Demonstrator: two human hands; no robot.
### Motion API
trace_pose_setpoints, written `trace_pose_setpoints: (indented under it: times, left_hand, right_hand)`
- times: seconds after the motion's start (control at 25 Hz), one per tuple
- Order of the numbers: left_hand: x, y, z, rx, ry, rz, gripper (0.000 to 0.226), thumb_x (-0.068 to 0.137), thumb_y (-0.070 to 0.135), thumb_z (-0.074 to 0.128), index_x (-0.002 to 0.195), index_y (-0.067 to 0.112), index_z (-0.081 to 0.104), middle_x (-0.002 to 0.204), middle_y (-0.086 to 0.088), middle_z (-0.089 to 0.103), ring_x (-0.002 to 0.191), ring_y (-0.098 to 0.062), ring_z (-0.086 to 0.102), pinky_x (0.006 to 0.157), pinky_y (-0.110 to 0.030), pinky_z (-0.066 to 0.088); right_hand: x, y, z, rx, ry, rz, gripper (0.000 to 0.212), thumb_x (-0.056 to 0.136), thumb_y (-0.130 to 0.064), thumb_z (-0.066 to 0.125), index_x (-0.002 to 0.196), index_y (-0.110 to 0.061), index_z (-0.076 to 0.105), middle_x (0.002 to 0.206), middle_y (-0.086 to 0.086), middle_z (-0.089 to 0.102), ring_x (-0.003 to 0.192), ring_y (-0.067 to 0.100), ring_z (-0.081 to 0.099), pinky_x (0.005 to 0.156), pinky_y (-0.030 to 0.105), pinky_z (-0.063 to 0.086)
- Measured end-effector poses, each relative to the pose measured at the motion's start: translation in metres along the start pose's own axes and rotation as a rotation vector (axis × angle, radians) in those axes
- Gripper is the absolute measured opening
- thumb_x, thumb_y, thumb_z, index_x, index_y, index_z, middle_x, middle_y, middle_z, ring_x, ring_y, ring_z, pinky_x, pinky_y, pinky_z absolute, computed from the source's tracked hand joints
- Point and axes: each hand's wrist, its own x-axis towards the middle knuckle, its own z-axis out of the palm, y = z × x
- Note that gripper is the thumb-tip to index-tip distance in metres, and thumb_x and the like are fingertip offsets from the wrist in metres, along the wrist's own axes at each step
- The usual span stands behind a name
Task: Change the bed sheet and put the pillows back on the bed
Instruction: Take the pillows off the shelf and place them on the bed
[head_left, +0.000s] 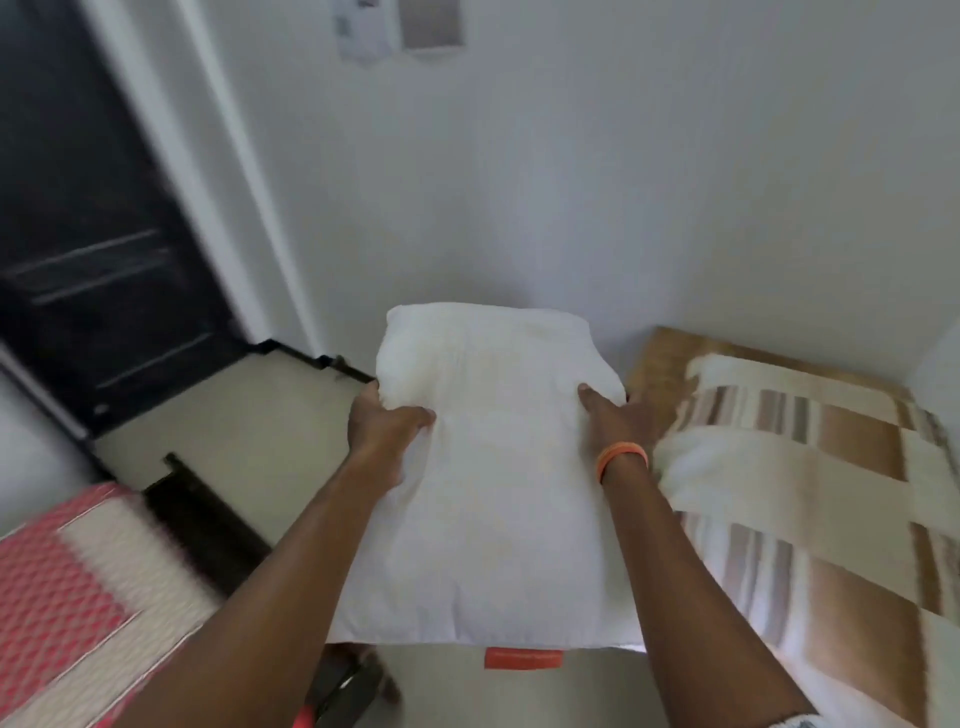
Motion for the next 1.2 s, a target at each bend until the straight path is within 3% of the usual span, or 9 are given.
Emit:
trace_pose_setpoints:
  times: [0.08,0.2,0.28,0.36,0.48,0.68,0.84,1.0,1.2]
  left_hand:
    - [-0.024,-0.005,-0.092,0.015,0.145,0.051,0.059,0.061,0.005,0.081,0.115,0.017,0.059,0.106,-0.001,0.065,0.101,-0.027,0.062,0.092,-0.045,0.054]
    - [-0.083,-0.015,-0.234,0.097,0.319,0.087,0.083,0.052,0.014,0.081,0.13,0.017,0.054,0.119,-0.003,0.063,0.107,-0.026,0.06,0.093,-0.043,0.053]
    - [-0.131,-0.025,-0.316,0.133,0.439,0.099,0.085,0.051,0.011,0.081,0.131,0.017,0.053,0.118,-0.001,0.062,0.107,-0.024,0.061,0.09,-0.039,0.053]
    - [-0.187,-0.033,-0.398,0.171,0.591,0.084,0.082,0.051,0.008,0.081,0.128,0.018,0.054,0.113,0.001,0.063,0.105,-0.024,0.062,0.088,-0.037,0.053]
    - [-0.271,-0.045,-0.501,0.246,0.81,0.033,0.088,0.042,0.017,0.074,0.128,0.019,0.056,0.109,0.002,0.061,0.102,-0.024,0.062,0.087,-0.039,0.054]
    - [-0.395,-0.081,-0.63,0.283,1.066,-0.056,0.075,0.059,0.003,0.08,0.127,0.023,0.057,0.111,-0.001,0.063,0.103,-0.028,0.062,0.087,-0.041,0.054]
    - [-0.486,-0.112,-0.743,0.349,1.232,-0.176,0.078,0.065,0.006,0.08,0.136,0.023,0.051,0.121,0.0,0.056,0.113,-0.026,0.055,0.098,-0.043,0.048]
    - [-0.551,-0.12,-0.852,0.377,1.365,-0.254,0.076,0.066,0.008,0.081,0.135,0.024,0.053,0.127,-0.001,0.057,0.114,-0.025,0.056,0.099,-0.049,0.05]
    - [-0.618,-0.125,-0.965,0.408,1.506,-0.33,0.075,0.063,0.01,0.083,0.131,0.028,0.054,0.124,0.0,0.056,0.111,-0.027,0.057,0.097,-0.052,0.051]
  right_hand:
    - [-0.065,0.007,0.051,0.011,-0.156,0.014,0.056,0.073,-0.039,0.077,0.12,-0.014,0.057,0.105,0.0,0.062,0.077,0.016,0.059,0.076,0.028,0.043]
    - [-0.186,0.025,0.114,-0.007,-0.382,0.046,0.058,0.071,-0.036,0.078,0.12,-0.013,0.059,0.105,0.0,0.064,0.091,0.022,0.062,0.086,0.033,0.051]
    - [-0.264,0.04,0.144,-0.004,-0.547,0.099,0.055,0.07,-0.031,0.08,0.117,-0.009,0.062,0.108,0.005,0.068,0.094,0.026,0.066,0.089,0.039,0.055]
    - [-0.35,0.056,0.17,-0.051,-0.753,0.179,0.051,0.07,-0.023,0.08,0.113,-0.001,0.064,0.106,0.014,0.069,0.094,0.032,0.067,0.084,0.042,0.057]
    - [-0.474,0.076,0.198,-0.14,-1.013,0.256,0.04,0.069,-0.014,0.078,0.102,0.003,0.063,0.093,0.015,0.066,0.084,0.031,0.065,0.066,0.033,0.053]
    - [-0.657,0.128,0.225,-0.318,-1.305,0.334,0.028,0.068,-0.011,0.075,0.084,-0.005,0.053,0.082,0.01,0.057,0.068,0.023,0.054,0.063,0.031,0.048]
    - [-0.82,0.176,0.25,-0.457,-1.519,0.341,0.042,0.069,-0.017,0.075,0.101,-0.001,0.054,0.083,0.009,0.059,0.073,0.026,0.056,0.073,0.037,0.051]
    - [-0.973,0.204,0.277,-0.481,-1.675,0.357,0.046,0.07,-0.017,0.073,0.107,0.001,0.054,0.092,0.014,0.065,0.072,0.025,0.057,0.067,0.033,0.049]
    - [-1.131,0.218,0.294,-0.586,-1.84,0.41,0.053,0.069,-0.024,0.074,0.114,0.0,0.058,0.076,0.004,0.053,0.066,0.021,0.052,0.064,0.032,0.049]
